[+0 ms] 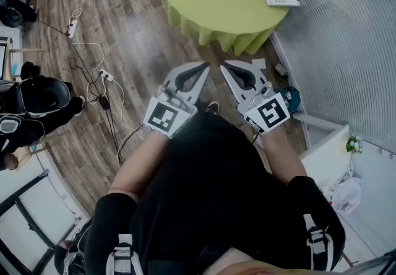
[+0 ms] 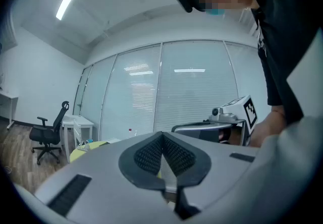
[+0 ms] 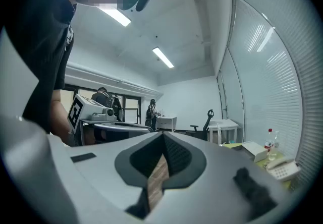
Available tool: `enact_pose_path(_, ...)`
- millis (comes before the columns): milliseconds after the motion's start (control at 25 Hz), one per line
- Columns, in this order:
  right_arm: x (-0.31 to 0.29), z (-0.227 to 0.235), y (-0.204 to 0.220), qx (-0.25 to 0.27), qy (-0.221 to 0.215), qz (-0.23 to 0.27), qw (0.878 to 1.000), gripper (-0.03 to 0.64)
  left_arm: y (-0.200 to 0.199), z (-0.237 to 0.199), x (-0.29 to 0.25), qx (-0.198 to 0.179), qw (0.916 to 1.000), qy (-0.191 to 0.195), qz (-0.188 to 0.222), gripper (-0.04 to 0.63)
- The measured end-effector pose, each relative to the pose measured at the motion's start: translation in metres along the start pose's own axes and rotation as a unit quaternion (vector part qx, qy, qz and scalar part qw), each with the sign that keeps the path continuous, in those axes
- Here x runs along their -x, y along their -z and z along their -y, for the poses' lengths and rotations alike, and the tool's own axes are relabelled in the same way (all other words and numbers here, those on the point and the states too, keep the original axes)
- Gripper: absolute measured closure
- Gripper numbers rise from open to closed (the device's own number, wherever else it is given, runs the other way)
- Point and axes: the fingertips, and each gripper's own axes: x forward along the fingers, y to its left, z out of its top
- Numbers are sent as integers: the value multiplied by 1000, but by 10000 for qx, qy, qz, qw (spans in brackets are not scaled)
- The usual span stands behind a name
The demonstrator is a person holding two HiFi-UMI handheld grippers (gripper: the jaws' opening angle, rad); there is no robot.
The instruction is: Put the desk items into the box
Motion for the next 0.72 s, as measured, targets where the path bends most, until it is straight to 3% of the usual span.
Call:
enact_pose_path(440,-28,31,-4,75,328,52,9994,600,-6,-41,-16,-117,9997,-180,78,586)
enact_pose_path(720,-66,47,-9,51,524,-37,9986,600,-11,-88,-22,-144,9999,-41,18,586)
